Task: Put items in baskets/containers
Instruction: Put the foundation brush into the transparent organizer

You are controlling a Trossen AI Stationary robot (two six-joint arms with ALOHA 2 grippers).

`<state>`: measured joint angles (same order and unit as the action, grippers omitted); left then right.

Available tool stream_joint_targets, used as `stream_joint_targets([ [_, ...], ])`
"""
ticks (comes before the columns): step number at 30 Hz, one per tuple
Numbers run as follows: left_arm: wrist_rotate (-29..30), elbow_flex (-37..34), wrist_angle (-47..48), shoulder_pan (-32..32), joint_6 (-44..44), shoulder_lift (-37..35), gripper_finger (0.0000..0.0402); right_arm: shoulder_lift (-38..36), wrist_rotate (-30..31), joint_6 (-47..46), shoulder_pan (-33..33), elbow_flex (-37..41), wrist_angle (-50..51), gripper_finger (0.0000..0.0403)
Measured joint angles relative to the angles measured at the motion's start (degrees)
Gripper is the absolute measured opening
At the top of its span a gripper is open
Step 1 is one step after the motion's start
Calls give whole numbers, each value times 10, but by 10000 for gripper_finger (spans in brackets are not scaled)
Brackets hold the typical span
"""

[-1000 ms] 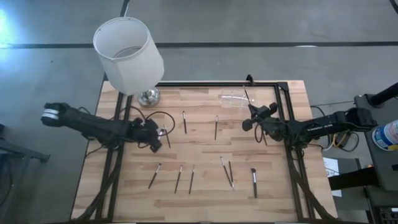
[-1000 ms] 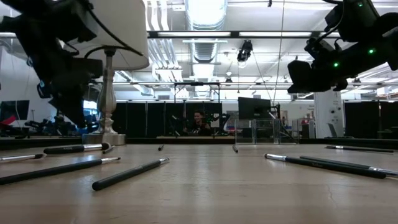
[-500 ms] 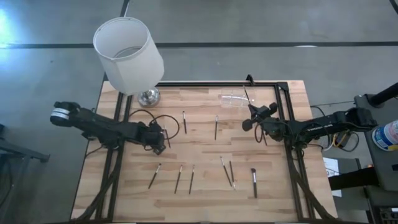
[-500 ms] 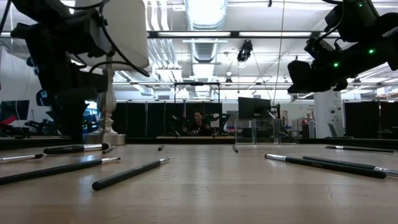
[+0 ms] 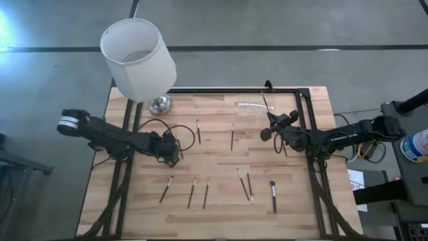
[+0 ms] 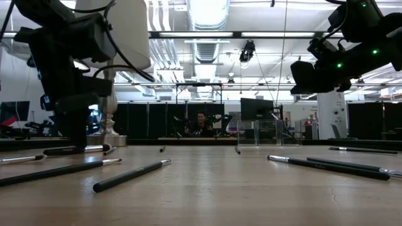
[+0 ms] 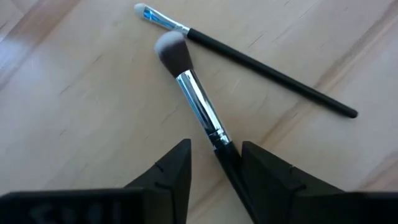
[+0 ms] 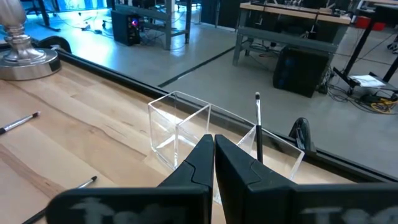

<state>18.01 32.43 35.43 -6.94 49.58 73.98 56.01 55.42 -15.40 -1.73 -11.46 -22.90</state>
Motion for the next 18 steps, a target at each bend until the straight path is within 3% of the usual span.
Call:
stream_joint_targets([
  [11,3,-9,-27,0,-16,26,124,0,0,0,0,0,0,9],
  [18,-1,-9,-33,-5,-41,26,47,0,0,0,0,0,0,9],
])
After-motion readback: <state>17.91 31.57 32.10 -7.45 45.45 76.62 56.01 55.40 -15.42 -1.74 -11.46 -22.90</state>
